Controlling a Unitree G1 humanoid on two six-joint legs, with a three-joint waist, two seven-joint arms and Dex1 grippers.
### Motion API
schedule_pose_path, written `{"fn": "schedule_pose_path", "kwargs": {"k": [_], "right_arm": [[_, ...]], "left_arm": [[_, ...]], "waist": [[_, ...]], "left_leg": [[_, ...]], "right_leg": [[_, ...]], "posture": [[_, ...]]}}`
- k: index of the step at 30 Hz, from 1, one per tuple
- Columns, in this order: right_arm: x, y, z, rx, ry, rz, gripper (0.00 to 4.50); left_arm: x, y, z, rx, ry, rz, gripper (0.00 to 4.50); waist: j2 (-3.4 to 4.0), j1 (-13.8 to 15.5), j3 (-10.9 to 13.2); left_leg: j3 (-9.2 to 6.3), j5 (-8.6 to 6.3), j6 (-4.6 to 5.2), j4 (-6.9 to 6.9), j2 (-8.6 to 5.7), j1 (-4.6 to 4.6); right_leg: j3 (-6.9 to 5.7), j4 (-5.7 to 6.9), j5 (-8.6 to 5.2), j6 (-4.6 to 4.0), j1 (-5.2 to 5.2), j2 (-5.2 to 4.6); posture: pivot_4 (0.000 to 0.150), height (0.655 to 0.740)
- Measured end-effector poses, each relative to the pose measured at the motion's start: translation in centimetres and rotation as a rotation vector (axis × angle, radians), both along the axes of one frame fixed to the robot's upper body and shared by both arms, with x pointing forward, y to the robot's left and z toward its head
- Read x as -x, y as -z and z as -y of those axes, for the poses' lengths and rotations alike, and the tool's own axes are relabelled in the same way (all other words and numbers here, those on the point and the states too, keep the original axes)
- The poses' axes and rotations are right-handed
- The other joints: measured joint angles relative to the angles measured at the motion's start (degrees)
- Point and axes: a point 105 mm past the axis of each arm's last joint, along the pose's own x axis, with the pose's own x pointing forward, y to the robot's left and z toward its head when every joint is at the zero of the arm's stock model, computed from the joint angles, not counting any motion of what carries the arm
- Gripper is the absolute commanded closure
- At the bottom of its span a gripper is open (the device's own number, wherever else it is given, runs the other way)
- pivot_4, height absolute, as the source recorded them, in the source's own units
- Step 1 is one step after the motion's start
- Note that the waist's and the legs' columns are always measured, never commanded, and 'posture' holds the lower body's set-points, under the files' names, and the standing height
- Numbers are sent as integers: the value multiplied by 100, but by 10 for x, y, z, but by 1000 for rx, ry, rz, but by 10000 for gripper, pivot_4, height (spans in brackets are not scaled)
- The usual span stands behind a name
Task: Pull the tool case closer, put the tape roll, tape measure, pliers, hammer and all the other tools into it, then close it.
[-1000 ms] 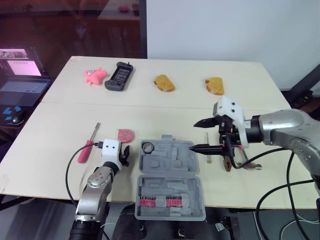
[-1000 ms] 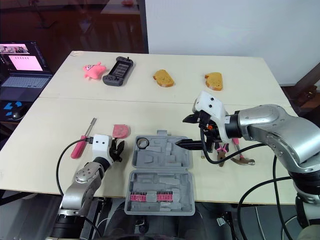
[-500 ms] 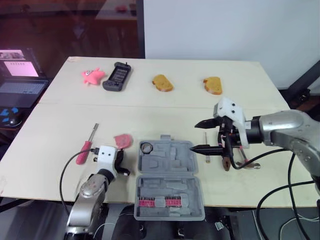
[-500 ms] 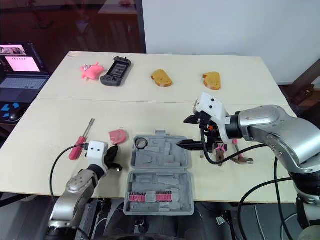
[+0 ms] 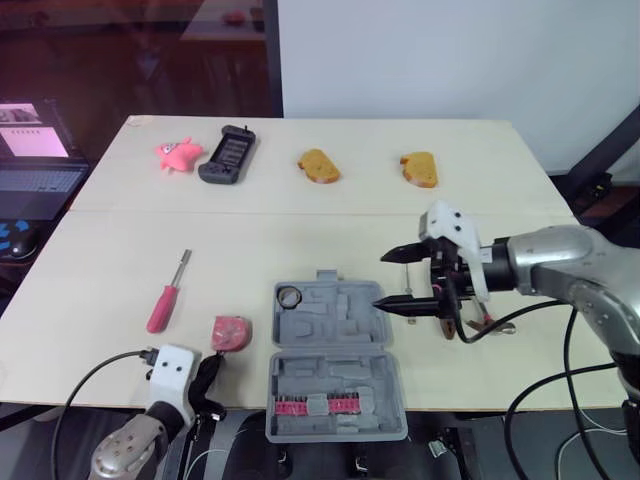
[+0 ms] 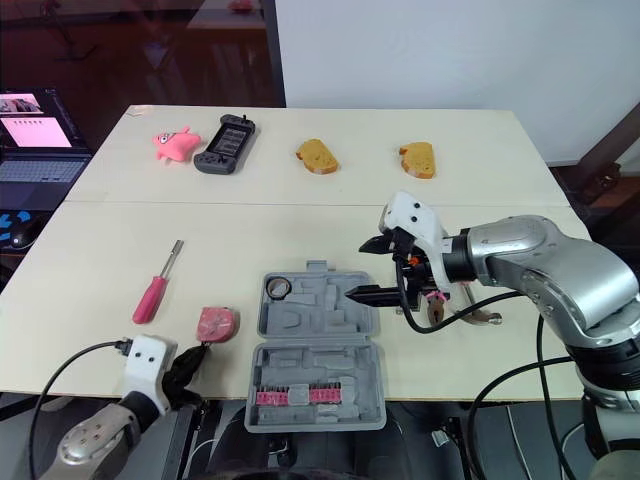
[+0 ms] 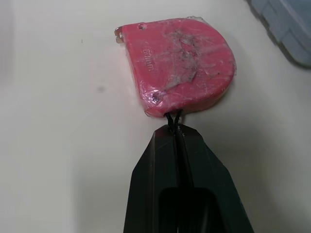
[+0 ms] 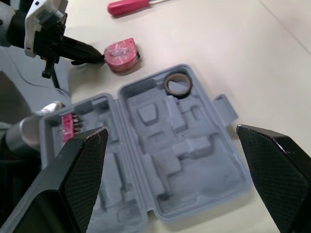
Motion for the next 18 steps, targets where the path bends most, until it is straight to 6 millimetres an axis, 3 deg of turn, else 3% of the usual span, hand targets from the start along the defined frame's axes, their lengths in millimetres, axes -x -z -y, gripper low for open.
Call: {"fn": "schedule_pose_path", "kwargs": {"k": [8, 15, 18], "right_arm": [[-1, 2, -2, -8, -11, -6, 0], [-2, 2, -4, -18, -16, 1, 0], [-3, 2, -4, -20, -17, 6, 0]], "left_arm": [[34, 3, -1, -13, 24, -67, 44473], [33, 3, 0, -13, 26, -55, 44473], [31, 3, 1, 19, 22, -48, 36560]], "waist": [[1, -1, 0], [2, 14, 1], [4, 22, 1]], "left_leg": [[1, -3, 1, -4, 0, -1], [1, -12, -12, -4, 0, -4], [1, -12, -12, -4, 0, -4]], "right_leg": [[0, -16, -4, -8, -2, -2], [0, -26, -3, -8, -1, -2], [0, -27, -3, -9, -1, -2]], "posture": [[1500, 7188], [1500, 7188], [1500, 7188]]}}
